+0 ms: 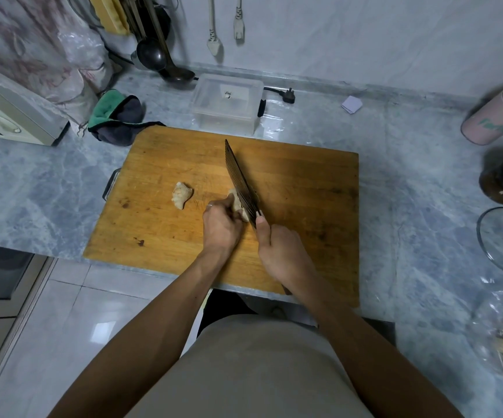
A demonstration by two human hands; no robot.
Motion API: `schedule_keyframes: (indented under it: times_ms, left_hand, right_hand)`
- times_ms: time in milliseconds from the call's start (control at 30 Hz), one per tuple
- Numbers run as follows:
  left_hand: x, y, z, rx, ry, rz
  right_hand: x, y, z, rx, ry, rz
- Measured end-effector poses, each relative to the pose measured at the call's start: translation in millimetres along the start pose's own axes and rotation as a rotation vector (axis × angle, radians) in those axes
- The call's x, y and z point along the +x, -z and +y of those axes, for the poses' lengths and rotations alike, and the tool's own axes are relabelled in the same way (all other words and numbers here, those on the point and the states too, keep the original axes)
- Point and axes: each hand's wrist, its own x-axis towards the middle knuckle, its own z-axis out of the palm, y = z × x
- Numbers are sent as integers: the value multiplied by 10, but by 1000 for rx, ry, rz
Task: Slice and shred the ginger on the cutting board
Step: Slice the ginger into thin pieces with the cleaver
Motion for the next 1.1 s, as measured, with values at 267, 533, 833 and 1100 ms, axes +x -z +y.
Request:
schedule_keyframes:
  times_ms: [267, 533, 833, 1100]
  left_hand:
    - [23, 26, 19, 24, -15, -10]
    - [-24, 29, 81, 2, -17, 21]
    - [-18, 3, 51, -17, 36, 27]
    - [-64, 27, 102, -37, 56, 46]
  right_hand:
    - [14, 8, 12, 9, -3, -37]
    - [74, -16, 52, -29, -20, -49]
    - [111, 9, 41, -18, -46, -81]
    - [110, -26, 62, 46, -86, -65]
